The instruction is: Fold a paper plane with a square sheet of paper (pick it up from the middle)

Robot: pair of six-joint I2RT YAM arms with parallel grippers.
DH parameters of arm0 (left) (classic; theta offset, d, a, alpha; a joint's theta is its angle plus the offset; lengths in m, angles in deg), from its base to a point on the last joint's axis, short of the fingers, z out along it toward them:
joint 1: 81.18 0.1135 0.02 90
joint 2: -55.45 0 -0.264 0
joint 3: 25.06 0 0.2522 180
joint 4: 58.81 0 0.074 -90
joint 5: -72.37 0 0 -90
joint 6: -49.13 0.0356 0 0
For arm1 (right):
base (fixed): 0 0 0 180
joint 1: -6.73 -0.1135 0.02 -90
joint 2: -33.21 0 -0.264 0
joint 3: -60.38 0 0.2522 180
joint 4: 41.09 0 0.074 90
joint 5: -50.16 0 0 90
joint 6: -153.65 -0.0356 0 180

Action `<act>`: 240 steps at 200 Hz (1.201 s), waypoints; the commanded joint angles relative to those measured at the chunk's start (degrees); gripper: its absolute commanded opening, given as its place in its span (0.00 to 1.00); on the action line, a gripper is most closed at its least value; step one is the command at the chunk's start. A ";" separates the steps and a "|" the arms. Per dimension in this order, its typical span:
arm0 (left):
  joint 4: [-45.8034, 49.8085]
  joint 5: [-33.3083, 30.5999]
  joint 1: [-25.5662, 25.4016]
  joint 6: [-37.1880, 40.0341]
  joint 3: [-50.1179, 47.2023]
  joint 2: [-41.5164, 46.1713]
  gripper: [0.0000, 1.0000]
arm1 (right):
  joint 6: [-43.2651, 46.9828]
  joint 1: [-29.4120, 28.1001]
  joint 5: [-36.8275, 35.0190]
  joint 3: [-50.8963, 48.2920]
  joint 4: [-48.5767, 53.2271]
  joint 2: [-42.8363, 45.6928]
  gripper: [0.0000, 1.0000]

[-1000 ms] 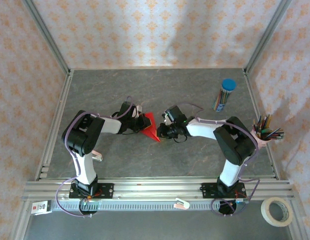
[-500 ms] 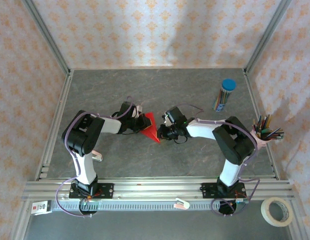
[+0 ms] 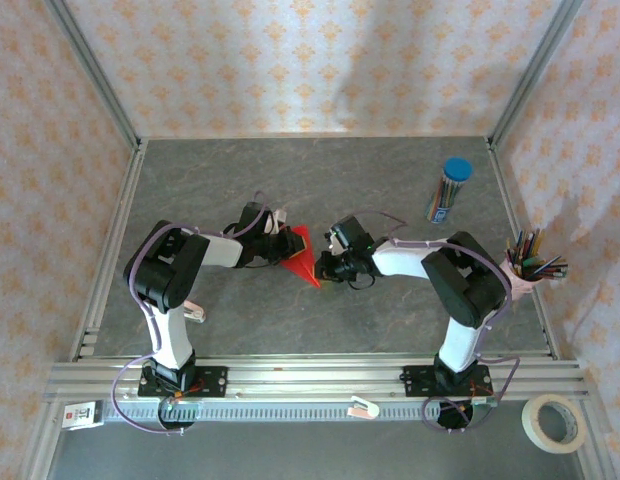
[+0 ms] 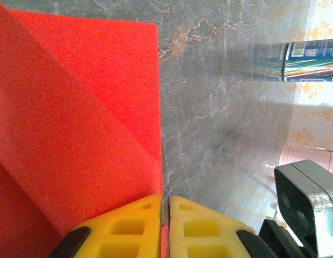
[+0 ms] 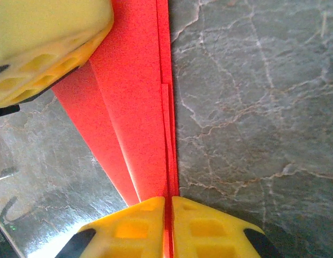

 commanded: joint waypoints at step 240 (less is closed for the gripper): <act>3.68 -1.45 -6.23 -0.39 -1.95 1.62 0.08 | -0.49 0.53 -1.31 -1.37 -0.97 2.11 0.13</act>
